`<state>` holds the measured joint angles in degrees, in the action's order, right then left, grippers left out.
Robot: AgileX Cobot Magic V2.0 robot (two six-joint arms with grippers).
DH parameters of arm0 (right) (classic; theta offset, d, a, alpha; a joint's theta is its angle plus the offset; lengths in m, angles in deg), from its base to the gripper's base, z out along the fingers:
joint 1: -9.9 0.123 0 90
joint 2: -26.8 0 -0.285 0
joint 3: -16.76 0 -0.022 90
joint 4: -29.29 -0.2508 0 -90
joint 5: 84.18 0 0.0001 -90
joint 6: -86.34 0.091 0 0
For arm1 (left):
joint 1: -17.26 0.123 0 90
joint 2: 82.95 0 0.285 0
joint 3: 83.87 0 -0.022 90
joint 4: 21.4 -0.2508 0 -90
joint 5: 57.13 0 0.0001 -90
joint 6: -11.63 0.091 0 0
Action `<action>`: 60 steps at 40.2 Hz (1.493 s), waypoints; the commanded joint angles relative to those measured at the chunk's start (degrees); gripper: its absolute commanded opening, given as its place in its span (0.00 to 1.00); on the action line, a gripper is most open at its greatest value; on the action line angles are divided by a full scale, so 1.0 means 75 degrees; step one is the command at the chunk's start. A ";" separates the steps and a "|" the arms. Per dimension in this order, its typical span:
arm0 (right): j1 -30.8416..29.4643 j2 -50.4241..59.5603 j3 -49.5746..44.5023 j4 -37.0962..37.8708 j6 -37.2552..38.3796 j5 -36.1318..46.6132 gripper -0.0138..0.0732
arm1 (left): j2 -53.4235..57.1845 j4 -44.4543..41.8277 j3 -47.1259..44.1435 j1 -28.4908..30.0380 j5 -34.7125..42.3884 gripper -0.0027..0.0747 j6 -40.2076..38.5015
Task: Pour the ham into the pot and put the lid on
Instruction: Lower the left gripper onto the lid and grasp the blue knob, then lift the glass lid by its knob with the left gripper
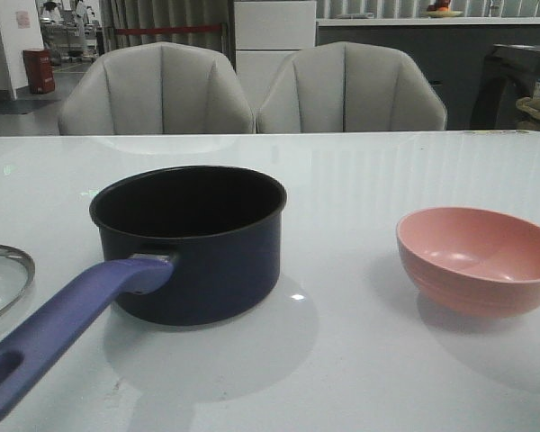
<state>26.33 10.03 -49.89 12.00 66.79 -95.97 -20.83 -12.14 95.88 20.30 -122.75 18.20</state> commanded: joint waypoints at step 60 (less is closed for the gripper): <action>0.0014 -0.0085 0.0192 -0.0052 -0.0072 0.0553 0.34 | 0.1025 0.0237 0.2831 -0.1361 -0.1093 0.26 0.0045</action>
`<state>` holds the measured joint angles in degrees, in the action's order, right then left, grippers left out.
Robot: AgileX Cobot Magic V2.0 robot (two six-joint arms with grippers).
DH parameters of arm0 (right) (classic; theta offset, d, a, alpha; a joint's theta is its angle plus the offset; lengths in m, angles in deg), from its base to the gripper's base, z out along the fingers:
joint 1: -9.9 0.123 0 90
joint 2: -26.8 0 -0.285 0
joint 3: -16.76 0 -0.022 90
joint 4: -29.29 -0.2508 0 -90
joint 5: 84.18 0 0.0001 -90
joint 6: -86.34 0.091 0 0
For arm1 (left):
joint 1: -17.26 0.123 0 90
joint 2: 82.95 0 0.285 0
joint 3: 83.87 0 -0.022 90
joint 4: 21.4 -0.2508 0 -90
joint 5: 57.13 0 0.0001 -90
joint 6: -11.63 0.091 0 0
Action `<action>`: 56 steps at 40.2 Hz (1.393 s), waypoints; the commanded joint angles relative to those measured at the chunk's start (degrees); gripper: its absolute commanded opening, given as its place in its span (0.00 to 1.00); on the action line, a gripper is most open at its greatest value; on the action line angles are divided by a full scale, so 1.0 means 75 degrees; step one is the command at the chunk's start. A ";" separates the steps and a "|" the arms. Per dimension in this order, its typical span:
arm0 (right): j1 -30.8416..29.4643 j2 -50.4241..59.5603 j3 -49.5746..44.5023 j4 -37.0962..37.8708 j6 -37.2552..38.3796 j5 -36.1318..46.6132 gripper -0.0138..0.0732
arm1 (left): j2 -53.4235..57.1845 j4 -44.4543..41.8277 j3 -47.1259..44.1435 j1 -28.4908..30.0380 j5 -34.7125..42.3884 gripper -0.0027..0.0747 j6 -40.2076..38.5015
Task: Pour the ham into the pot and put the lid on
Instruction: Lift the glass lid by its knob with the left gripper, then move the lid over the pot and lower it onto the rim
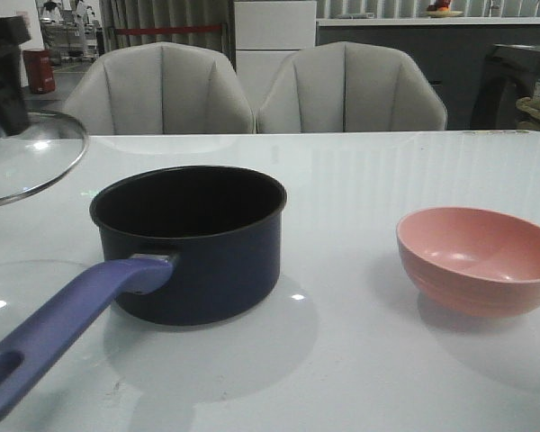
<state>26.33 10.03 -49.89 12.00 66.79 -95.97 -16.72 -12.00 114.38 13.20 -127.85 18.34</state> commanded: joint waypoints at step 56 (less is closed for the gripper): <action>0.0014 -0.0085 0.0192 -0.0052 -0.0072 0.0553 0.34 | -0.0290 0.0502 0.1218 -0.3059 -0.0398 0.27 0.0443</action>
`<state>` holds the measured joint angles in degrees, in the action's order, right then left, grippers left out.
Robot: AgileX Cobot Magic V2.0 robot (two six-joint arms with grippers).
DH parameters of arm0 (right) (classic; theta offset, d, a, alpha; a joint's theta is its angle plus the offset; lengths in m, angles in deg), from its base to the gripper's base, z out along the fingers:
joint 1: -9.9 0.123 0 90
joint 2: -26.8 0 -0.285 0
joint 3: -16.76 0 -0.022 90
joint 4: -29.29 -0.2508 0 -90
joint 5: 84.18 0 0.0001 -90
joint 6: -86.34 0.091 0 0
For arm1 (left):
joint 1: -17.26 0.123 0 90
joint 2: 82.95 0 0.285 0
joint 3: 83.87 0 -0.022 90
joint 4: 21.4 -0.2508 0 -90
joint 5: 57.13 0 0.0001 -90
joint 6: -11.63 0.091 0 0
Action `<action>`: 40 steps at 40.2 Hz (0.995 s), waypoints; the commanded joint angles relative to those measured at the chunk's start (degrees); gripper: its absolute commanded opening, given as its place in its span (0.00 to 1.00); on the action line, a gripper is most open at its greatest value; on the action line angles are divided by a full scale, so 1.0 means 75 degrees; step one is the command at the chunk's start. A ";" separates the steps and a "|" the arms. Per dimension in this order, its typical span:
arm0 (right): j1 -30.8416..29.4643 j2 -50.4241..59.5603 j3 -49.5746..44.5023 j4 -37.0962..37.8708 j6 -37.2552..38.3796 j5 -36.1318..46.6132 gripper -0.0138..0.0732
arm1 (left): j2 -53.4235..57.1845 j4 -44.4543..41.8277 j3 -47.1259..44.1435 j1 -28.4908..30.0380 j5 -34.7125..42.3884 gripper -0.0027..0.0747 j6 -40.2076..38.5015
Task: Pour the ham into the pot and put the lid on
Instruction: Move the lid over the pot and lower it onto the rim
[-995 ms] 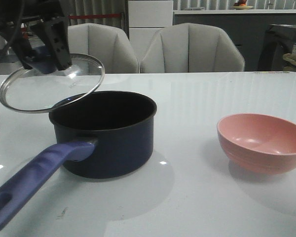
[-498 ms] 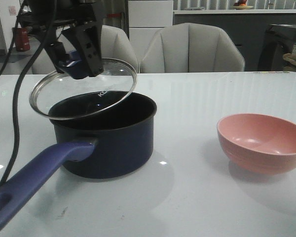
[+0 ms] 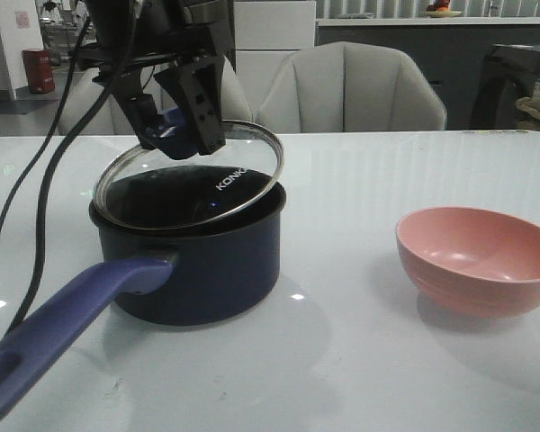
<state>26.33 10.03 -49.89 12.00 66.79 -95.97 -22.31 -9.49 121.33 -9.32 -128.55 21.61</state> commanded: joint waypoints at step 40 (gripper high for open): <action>0.0014 -0.0085 0.0192 -0.0052 -0.0072 0.0553 0.34 | 0.0701 -0.0014 -0.0216 -0.0074 -0.0317 0.27 -0.0241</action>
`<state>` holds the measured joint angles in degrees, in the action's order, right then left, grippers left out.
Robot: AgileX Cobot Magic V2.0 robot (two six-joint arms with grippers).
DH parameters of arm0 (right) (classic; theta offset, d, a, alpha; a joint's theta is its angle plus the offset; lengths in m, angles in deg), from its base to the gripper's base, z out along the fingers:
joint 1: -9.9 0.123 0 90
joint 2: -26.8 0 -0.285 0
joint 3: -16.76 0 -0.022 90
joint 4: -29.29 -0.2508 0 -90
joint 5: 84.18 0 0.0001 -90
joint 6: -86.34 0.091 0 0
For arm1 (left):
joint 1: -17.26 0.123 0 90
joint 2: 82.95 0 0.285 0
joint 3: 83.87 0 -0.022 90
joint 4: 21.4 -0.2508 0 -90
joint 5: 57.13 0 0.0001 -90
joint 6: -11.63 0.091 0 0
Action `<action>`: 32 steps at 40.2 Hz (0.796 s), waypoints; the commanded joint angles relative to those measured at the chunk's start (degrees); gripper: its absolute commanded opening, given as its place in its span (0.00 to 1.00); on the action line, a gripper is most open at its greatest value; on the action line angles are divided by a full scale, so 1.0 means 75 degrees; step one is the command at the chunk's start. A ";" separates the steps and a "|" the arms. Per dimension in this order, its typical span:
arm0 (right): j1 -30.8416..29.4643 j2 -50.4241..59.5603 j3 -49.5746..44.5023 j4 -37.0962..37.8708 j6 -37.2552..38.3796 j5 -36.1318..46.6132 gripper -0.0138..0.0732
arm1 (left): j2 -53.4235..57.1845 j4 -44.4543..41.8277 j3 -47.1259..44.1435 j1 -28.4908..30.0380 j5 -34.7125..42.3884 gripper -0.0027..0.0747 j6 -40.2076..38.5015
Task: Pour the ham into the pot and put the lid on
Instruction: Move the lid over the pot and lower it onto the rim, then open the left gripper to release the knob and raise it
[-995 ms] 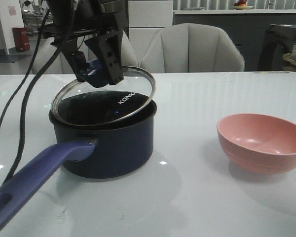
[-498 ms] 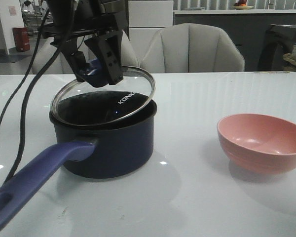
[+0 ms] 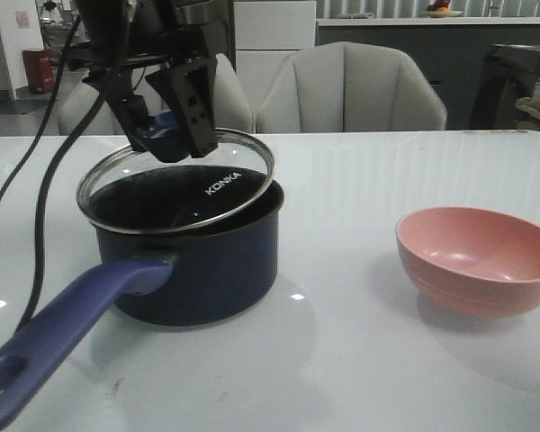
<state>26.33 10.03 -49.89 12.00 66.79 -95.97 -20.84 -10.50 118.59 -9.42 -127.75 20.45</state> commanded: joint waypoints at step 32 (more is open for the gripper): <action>0.0014 -0.0085 0.0192 -0.0052 -0.0072 0.0553 0.34 | 0.0352 0.0128 0.0199 -0.0061 -0.0424 0.83 -0.0087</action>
<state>26.33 10.03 -49.89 12.00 66.79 -95.97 -21.18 -10.60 118.45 -9.42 -127.85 20.11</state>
